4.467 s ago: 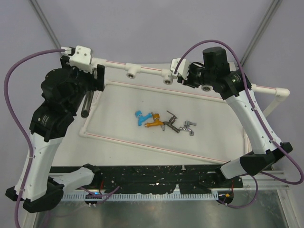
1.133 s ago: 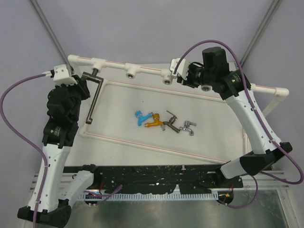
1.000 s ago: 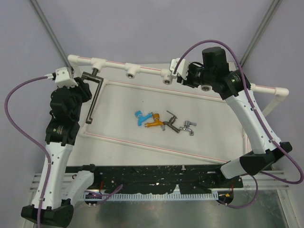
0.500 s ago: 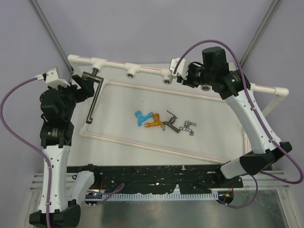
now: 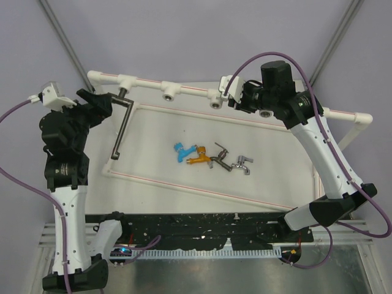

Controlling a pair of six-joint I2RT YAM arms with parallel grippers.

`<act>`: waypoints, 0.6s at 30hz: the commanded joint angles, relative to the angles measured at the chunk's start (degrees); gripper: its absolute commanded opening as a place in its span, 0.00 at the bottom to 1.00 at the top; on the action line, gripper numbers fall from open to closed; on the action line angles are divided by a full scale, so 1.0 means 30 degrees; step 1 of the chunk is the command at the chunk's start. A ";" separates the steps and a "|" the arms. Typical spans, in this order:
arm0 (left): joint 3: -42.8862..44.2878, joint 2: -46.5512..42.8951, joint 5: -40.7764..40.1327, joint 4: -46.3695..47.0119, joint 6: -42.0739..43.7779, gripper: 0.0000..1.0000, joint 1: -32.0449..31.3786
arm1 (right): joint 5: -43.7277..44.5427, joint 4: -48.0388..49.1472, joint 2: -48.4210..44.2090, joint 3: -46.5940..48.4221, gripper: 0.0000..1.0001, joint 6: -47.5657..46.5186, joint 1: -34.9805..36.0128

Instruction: Install the water faucets

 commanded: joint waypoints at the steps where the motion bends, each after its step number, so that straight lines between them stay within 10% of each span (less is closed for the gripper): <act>1: -0.0089 -0.0041 -0.1008 0.0429 -0.0901 0.77 0.0170 | -0.2213 -0.0269 0.0876 -0.0920 0.05 0.0895 0.0402; 12: -0.4571 -0.2150 -0.2854 0.1540 -0.1809 0.52 0.0258 | -0.2359 -0.0239 0.0993 -0.0920 0.05 0.0983 0.0402; 18: -0.5336 -0.2297 -0.2623 0.2537 -0.2512 0.59 0.0579 | -0.2330 -0.0239 0.0906 -0.0920 0.05 0.0925 0.0402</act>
